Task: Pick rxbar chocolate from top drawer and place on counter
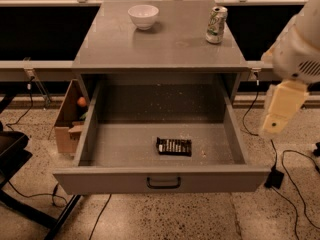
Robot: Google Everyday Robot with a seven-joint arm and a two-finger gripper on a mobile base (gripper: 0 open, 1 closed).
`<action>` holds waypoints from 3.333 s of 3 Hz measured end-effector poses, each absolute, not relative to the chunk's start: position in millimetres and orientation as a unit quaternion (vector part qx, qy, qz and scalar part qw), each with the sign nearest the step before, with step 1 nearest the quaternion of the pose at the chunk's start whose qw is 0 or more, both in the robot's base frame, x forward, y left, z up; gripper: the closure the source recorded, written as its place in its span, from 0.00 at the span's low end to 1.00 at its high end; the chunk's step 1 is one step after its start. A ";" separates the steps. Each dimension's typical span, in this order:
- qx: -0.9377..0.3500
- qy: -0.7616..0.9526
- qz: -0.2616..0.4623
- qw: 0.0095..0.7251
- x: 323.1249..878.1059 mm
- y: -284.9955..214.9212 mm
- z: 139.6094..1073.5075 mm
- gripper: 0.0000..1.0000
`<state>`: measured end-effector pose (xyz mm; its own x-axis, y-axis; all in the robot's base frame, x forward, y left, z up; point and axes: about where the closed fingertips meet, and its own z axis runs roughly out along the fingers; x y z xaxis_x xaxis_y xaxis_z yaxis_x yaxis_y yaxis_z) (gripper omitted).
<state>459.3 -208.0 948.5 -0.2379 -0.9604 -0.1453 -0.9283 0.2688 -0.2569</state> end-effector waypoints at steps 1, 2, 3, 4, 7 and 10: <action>-0.609 0.776 -0.077 0.143 491.4 -191.3 902.7 0.00; -0.609 0.770 -0.090 0.167 518.5 -177.1 859.9 0.00; -0.612 0.757 -0.067 0.219 563.2 -143.3 811.4 0.00; -0.617 0.748 -0.037 0.244 586.3 -118.2 783.3 0.00; -0.636 0.750 0.018 0.179 629.4 -71.4 692.5 0.00; -0.632 0.762 0.051 0.129 602.9 -66.0 607.6 0.00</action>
Offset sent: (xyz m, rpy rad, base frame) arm 0.1084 0.0537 -0.1413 0.0141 -0.2166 0.0306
